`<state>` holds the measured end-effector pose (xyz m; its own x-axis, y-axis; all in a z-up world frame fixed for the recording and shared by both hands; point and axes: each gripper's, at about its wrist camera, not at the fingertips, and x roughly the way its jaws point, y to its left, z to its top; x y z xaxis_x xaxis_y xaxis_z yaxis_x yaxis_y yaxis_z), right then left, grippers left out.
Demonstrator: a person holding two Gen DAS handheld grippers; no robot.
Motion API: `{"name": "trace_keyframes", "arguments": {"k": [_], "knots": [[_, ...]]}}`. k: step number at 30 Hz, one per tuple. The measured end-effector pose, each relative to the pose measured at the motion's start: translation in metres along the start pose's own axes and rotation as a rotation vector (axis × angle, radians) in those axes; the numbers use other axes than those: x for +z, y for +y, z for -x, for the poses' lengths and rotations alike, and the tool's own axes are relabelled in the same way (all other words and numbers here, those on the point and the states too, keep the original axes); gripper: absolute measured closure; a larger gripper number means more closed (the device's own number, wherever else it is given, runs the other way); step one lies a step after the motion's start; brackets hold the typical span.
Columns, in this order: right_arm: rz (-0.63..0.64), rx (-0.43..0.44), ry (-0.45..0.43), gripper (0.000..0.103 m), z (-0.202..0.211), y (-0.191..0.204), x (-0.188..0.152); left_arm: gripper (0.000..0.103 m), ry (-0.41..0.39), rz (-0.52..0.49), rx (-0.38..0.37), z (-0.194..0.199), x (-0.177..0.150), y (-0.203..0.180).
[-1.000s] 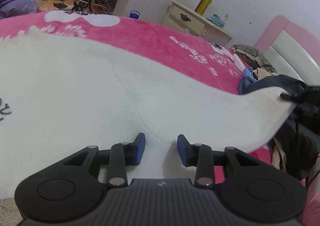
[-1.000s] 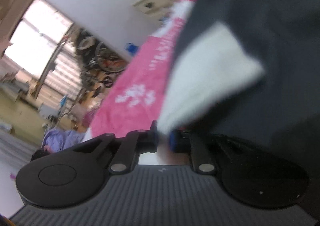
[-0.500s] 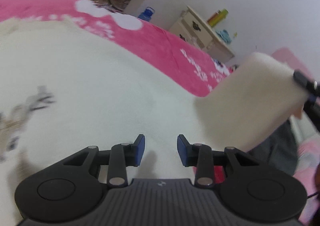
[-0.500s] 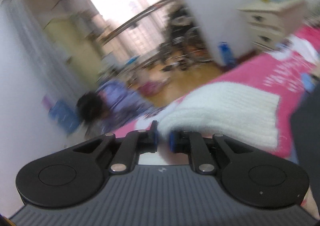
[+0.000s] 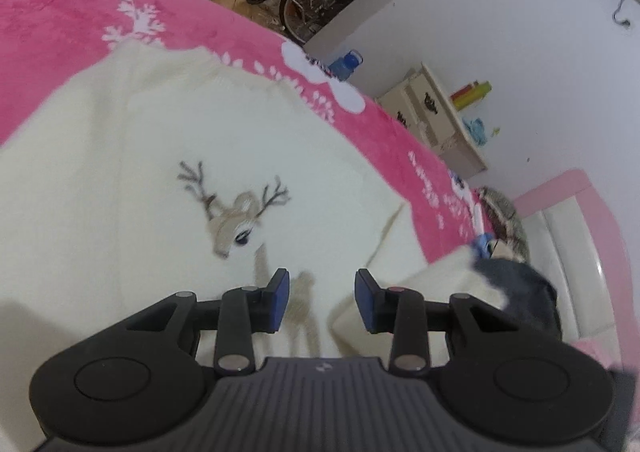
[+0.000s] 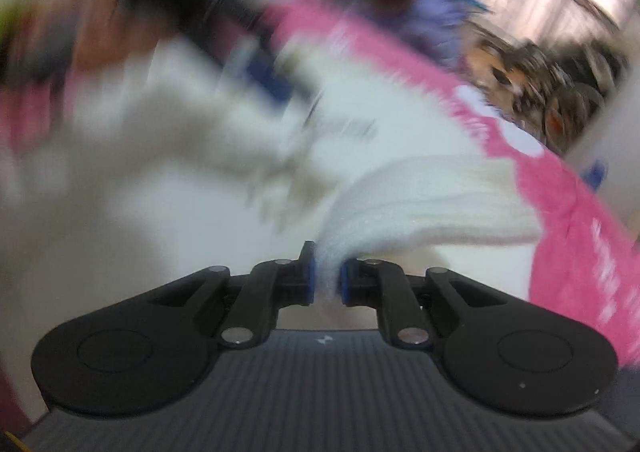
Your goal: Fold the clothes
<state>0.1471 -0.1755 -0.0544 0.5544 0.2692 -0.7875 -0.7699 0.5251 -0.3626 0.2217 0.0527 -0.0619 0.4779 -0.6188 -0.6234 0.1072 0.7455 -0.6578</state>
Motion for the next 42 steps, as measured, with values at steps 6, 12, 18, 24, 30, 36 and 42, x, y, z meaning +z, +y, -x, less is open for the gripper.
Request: {"name": "trace_keyframes", "arguments": {"k": [6, 12, 18, 24, 30, 36, 42], "knots": [[0.343, -0.068, 0.058, 0.051, 0.03, 0.063, -0.025, 0.065, 0.037, -0.07, -0.01, -0.003, -0.013, -0.004], [0.131, 0.174, 0.292, 0.042, 0.078, 0.061, -0.046, 0.063, 0.099, -0.131, -0.044, -0.02, -0.03, -0.01], [-0.185, 0.539, 0.715, 0.043, 0.116, 0.067, -0.102, 0.06, 0.172, -0.233, -0.058, -0.03, -0.048, -0.014], [-0.745, 0.429, 0.361, 0.042, 0.105, -0.026, -0.09, 0.059, 0.19, -0.3, -0.008, -0.03, -0.06, -0.01], [-1.182, 0.544, 0.096, 0.042, 0.045, -0.073, -0.074, 0.064, 0.2, -0.309, 0.018, -0.032, -0.069, -0.006], [-1.447, 0.643, 0.029, 0.041, 0.01, -0.087, -0.084, 0.071, 0.221, -0.3, 0.015, -0.033, -0.068, -0.007], [-1.524, 0.667, -0.007, 0.05, 0.007, -0.084, -0.09, 0.071, 0.251, -0.321, -0.012, -0.027, -0.077, -0.006]]}}
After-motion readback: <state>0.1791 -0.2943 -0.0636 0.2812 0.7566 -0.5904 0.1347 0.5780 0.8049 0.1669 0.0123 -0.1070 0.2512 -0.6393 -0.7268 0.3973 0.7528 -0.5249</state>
